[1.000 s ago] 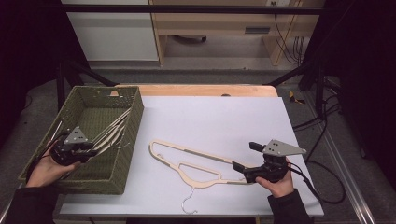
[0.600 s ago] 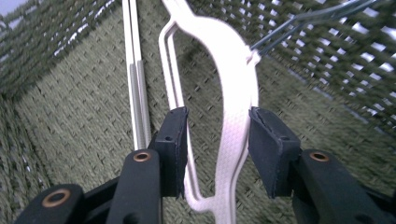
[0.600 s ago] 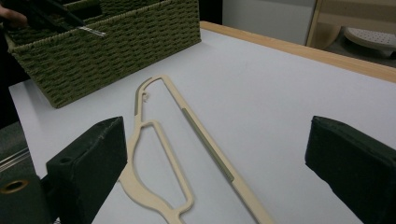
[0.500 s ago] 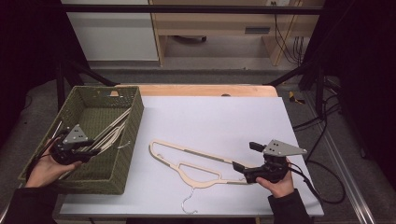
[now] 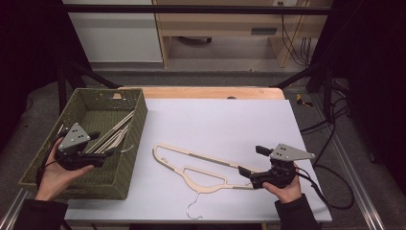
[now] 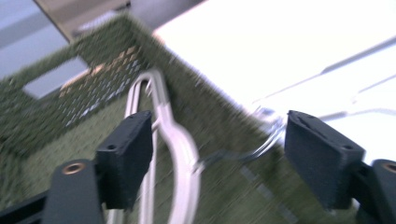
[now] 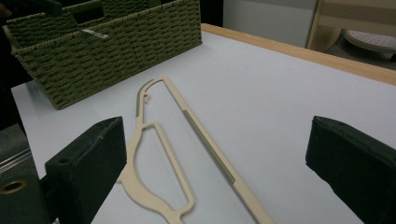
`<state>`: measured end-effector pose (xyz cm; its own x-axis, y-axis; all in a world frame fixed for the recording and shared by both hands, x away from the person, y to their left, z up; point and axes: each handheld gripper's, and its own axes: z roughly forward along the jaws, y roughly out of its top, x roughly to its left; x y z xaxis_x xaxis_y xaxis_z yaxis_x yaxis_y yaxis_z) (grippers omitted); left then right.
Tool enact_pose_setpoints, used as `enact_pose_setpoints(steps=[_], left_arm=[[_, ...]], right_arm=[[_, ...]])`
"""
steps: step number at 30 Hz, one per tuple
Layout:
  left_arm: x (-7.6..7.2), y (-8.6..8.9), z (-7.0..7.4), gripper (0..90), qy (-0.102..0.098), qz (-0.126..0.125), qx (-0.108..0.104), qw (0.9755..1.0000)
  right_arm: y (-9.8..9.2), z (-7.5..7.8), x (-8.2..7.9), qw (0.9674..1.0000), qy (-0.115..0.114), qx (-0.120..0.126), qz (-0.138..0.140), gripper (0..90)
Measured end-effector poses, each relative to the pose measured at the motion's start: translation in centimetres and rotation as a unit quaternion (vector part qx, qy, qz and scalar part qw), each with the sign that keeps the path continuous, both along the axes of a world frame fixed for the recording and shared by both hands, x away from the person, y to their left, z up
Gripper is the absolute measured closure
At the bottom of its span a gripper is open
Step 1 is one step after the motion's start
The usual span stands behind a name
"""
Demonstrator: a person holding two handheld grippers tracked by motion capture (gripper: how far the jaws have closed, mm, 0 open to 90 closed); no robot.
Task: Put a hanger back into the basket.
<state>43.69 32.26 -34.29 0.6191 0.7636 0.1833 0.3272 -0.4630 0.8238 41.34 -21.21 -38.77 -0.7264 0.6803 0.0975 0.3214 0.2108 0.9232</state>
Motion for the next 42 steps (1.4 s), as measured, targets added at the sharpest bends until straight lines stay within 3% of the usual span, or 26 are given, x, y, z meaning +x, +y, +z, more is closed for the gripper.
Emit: enact_pose_setpoints(steps=[4, 9, 12, 16, 22, 29, 34, 39, 42], left_arm=[[-1.2, -2.5, 0.2, 16.2, -0.015, -0.006, -0.032, 0.9993], [-2.6, -5.8, -0.4, 14.5, -0.027, -0.024, -0.071, 0.9968], [-3.3, -7.9, -1.1, 14.0, -0.024, -0.031, -0.083, 0.9958], [-4.1, -10.7, -2.5, 14.1, -0.006, -0.040, -0.092, 0.9950], [-5.1, -14.8, -5.1, 16.0, 0.026, -0.056, -0.085, 0.9944], [-5.3, -18.1, -7.8, 21.2, 0.079, -0.065, -0.080, 0.9915], [-5.5, -19.9, -9.9, 32.8, 0.106, -0.080, -0.066, 0.9889], [-5.7, -21.2, -11.5, 43.5, 0.117, -0.085, -0.039, 0.9886], [-5.7, -21.6, -12.0, 50.1, 0.130, -0.091, -0.026, 0.9870]], right_arm=[[0.2, -0.1, 0.0, 1.0000, -0.002, 0.000, 0.002, 5.5], [0.2, -0.2, 0.0, 1.0000, -0.004, -0.001, 0.004, 5.8], [0.3, -0.3, -0.1, 1.0000, -0.004, -0.004, 0.006, 5.8], [0.3, -0.4, -0.1, 0.9999, -0.002, -0.007, 0.008, 5.8], [0.2, -0.3, -0.2, 0.9999, -0.004, -0.007, 0.007, 5.9], [0.1, -0.3, -0.3, 1.0000, -0.005, -0.007, 0.003, 6.0], [0.1, -0.3, -0.3, 0.9999, -0.006, -0.008, 0.003, 6.0], [0.1, -0.3, -0.4, 0.9999, -0.006, -0.012, 0.003, 6.0], [0.2, -0.3, -0.4, 0.9999, -0.005, -0.012, 0.005, 6.0]])
